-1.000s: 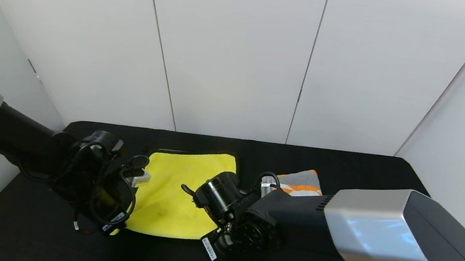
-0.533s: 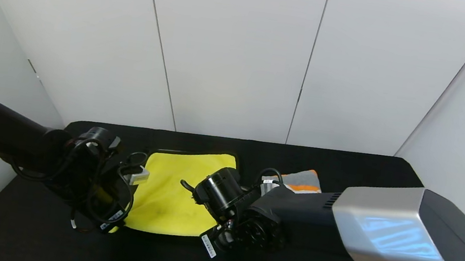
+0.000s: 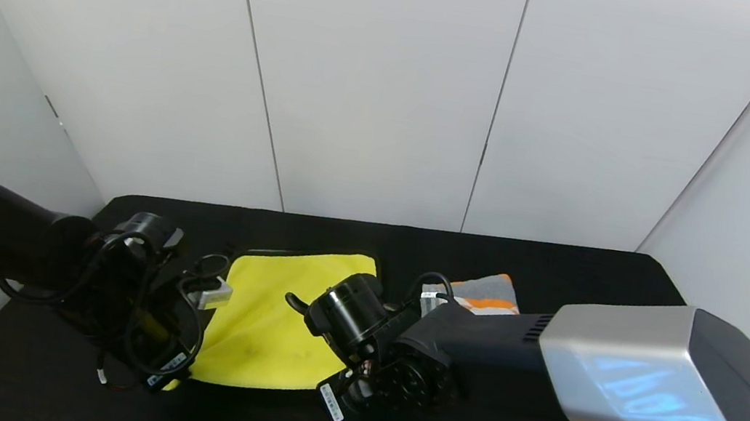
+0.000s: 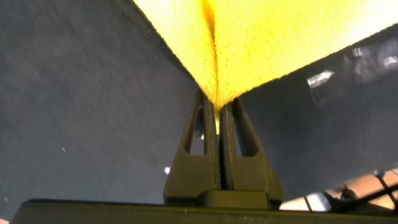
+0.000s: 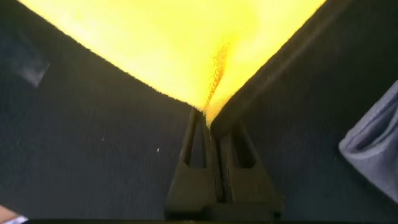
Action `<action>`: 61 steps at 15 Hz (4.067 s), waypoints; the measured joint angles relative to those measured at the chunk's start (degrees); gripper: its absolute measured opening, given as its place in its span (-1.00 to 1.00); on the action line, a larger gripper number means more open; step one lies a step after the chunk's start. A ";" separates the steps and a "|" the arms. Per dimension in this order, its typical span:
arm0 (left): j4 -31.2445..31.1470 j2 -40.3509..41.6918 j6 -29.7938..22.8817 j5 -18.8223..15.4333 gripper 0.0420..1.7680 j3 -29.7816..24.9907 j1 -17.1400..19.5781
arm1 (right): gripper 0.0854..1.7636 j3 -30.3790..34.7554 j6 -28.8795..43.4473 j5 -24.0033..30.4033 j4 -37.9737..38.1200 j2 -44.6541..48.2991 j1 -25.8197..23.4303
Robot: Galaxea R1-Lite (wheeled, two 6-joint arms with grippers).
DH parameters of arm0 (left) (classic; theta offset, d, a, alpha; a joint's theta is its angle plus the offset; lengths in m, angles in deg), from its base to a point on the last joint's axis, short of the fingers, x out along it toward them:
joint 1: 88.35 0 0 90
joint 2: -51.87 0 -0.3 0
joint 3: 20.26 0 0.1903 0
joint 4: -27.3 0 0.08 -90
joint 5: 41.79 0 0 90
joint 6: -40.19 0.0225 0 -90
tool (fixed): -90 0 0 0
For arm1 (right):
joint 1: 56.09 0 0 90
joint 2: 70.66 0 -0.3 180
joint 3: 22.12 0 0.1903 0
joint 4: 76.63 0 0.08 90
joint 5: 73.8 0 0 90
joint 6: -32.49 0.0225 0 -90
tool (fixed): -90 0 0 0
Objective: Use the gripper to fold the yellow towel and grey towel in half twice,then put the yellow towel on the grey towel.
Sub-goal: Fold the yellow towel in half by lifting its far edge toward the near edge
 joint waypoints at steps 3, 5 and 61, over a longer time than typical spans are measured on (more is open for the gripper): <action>0.15 2.73 -0.06 0.02 -0.90 -3.10 0.02 | -0.95 1.88 1.23 1.95 1.78 1.85 0.67; 0.33 4.55 -0.06 -0.07 -0.90 -5.44 0.00 | -0.95 4.34 1.35 2.52 1.80 3.72 0.96; 7.36 0.10 -14.08 -5.19 0.24 4.27 3.06 | 0.40 -12.24 3.78 4.41 -1.16 -4.00 -6.39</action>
